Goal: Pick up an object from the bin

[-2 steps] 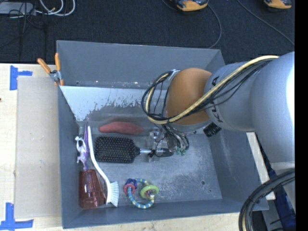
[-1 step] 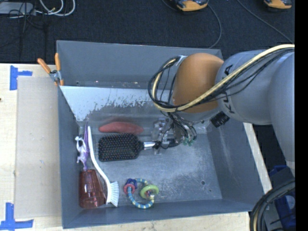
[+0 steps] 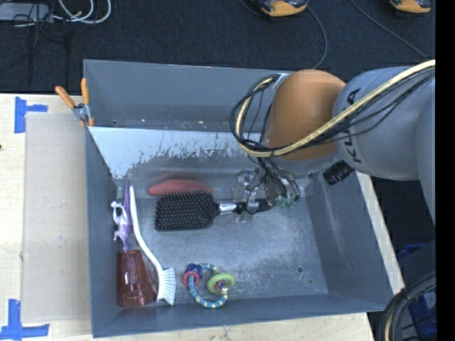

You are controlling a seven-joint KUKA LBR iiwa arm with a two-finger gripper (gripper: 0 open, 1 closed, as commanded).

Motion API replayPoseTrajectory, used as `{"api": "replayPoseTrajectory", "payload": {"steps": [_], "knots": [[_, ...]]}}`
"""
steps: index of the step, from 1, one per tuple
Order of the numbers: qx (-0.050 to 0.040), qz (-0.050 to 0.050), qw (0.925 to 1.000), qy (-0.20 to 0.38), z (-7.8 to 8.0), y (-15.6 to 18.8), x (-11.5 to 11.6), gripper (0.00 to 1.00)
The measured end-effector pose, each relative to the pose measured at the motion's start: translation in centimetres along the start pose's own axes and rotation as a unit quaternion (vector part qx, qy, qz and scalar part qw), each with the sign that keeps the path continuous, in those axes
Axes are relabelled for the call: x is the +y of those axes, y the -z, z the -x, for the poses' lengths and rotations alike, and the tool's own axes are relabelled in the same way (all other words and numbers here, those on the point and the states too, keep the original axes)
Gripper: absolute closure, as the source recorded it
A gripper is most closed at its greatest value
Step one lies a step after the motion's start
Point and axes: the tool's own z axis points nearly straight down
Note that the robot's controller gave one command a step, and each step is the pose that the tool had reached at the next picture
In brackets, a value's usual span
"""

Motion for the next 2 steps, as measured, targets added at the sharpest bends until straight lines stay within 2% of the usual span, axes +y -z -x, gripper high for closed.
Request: {"api": "replayPoseTrajectory", "payload": {"steps": [1,2], "knots": [[0.0045,-0.001,1.0,0.006,0.7,-0.5,0.7,1.0],[0.0045,0.0,1.0,0.001,0.3,5.3,0.2,1.0]]}}
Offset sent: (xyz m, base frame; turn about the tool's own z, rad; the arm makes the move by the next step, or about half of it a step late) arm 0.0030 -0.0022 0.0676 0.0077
